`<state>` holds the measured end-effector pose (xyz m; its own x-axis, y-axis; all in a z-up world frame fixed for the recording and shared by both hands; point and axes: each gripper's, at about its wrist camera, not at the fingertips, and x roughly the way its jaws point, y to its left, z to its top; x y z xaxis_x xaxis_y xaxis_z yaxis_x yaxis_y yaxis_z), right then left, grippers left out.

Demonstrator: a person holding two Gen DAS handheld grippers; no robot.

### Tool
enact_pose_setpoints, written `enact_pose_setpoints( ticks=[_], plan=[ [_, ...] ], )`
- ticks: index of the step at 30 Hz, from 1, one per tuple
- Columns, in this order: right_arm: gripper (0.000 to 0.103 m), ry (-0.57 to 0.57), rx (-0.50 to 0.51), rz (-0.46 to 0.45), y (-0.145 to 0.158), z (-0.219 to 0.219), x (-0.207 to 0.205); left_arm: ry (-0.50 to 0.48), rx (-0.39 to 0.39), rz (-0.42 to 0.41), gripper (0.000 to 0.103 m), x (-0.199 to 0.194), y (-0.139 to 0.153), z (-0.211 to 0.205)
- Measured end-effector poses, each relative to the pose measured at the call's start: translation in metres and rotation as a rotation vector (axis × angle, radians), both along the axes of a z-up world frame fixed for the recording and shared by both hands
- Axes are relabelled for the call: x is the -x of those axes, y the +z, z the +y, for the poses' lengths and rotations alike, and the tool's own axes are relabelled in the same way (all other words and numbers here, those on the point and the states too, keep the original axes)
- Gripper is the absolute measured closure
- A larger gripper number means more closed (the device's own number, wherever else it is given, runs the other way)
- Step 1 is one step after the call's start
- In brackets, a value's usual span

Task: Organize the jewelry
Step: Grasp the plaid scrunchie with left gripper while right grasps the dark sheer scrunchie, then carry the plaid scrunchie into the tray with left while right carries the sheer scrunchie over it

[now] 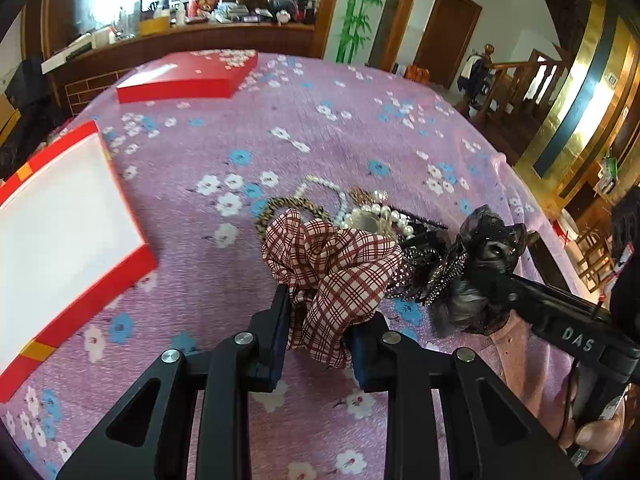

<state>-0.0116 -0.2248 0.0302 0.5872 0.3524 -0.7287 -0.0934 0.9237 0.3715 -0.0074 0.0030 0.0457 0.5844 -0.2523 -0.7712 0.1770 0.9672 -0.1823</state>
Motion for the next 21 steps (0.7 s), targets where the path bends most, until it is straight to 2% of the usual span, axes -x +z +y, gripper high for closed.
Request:
enact_pose_setpoints(
  ticks=[5, 9, 11, 13, 14, 15, 18, 21],
  plan=[
    [0.081, -0.010, -0.044, -0.086, 0.033, -0.008, 0.019, 0.020, 0.032, -0.044, 0.078, 0.008, 0.016, 0.018],
    [0.082, 0.017, -0.038, -0.143, 0.059, 0.002, 0.025, 0.052, 0.060, -0.080, 0.078, 0.013, 0.031, 0.040],
    [0.082, 0.010, -0.005, -0.141, 0.066, 0.009, 0.024, 0.072, 0.065, -0.087, 0.078, 0.014, 0.034, 0.051],
    [0.050, -0.009, 0.002, -0.121, 0.067, 0.009, 0.022, 0.078, 0.070, -0.087, 0.078, 0.017, 0.035, 0.060],
    [0.012, -0.011, 0.004, -0.109, 0.066, 0.009, 0.020, 0.084, 0.069, -0.091, 0.078, 0.019, 0.036, 0.065],
    [0.000, -0.026, 0.021, -0.109, 0.063, 0.007, 0.020, 0.091, 0.067, -0.094, 0.078, 0.020, 0.037, 0.070],
    [0.000, -0.052, 0.100, -0.098, 0.050, 0.007, 0.018, 0.118, 0.075, -0.099, 0.078, 0.022, 0.038, 0.088],
    [0.000, -0.059, 0.092, -0.028, 0.027, 0.010, 0.003, 0.148, 0.092, -0.102, 0.078, 0.020, 0.039, 0.103]
  ],
)
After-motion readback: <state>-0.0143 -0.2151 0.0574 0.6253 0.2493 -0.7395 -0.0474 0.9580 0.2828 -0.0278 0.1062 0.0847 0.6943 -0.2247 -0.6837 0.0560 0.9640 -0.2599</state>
